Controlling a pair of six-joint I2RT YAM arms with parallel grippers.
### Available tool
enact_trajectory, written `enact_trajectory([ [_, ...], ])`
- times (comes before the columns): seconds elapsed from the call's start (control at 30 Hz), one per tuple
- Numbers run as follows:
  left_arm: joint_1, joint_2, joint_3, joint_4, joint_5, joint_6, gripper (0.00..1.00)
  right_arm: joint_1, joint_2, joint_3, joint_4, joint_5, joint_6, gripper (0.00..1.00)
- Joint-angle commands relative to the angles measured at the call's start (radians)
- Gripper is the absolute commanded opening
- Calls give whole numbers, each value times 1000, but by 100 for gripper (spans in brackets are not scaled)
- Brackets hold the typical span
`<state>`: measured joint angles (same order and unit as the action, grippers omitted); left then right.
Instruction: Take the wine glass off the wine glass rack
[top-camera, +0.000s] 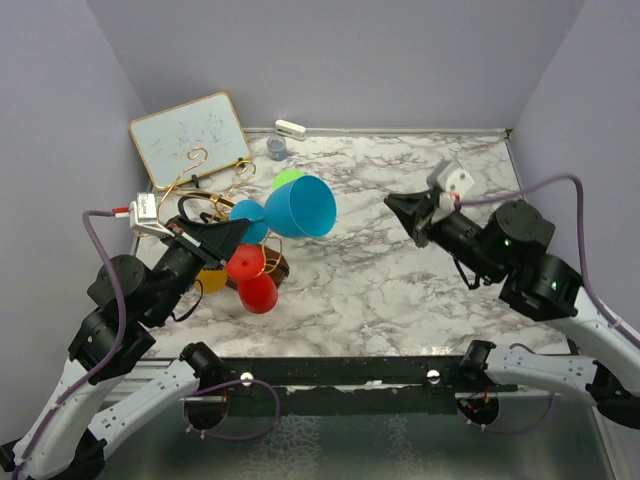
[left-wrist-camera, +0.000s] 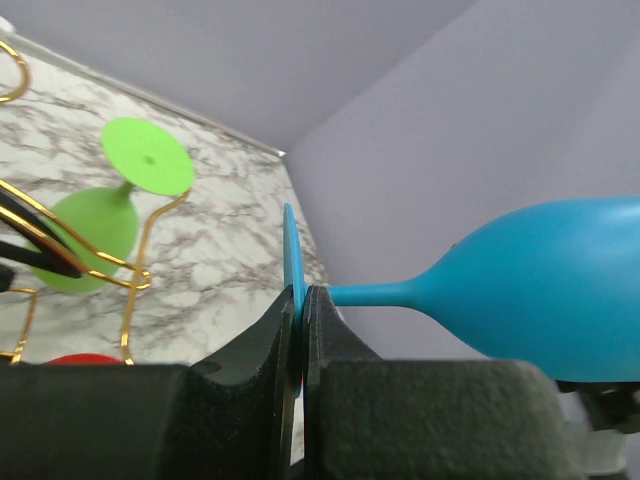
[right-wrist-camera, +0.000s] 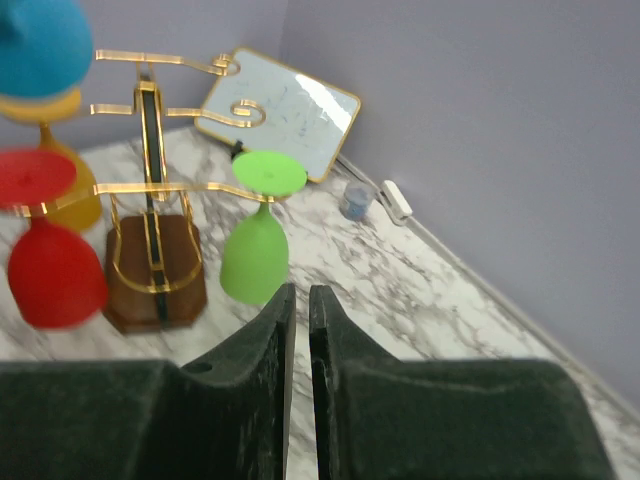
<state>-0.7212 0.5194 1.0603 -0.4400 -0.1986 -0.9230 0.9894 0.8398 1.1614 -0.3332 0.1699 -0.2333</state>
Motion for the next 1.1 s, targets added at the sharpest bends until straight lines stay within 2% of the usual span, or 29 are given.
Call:
enact_trajectory([
  [0.0,0,-26,33,-121,-84,140,0,7,268,349,-392,102,321,4],
  [0.1,0,-24,51,-165,-88,176,0,8,429,611,-527,-15,400,5],
  [0.17,0,-14,67,-196,-90,198,0,8,486,738,-550,-133,438,11],
  [0.2,0,-9,74,-207,-90,207,0,7,504,788,-550,-187,452,20],
  [0.23,0,-4,79,-216,-91,213,0,7,512,818,-543,-234,460,34],
  [0.27,1,-1,83,-220,-90,217,0,7,513,837,-524,-277,468,44],
  [0.33,0,2,86,-218,-82,221,0,8,507,844,-501,-334,470,56],
  [0.73,0,19,78,-178,-56,222,0,8,448,731,-480,-394,481,56],
  [1.07,0,34,72,-144,-18,208,0,7,494,683,-461,-402,468,48],
])
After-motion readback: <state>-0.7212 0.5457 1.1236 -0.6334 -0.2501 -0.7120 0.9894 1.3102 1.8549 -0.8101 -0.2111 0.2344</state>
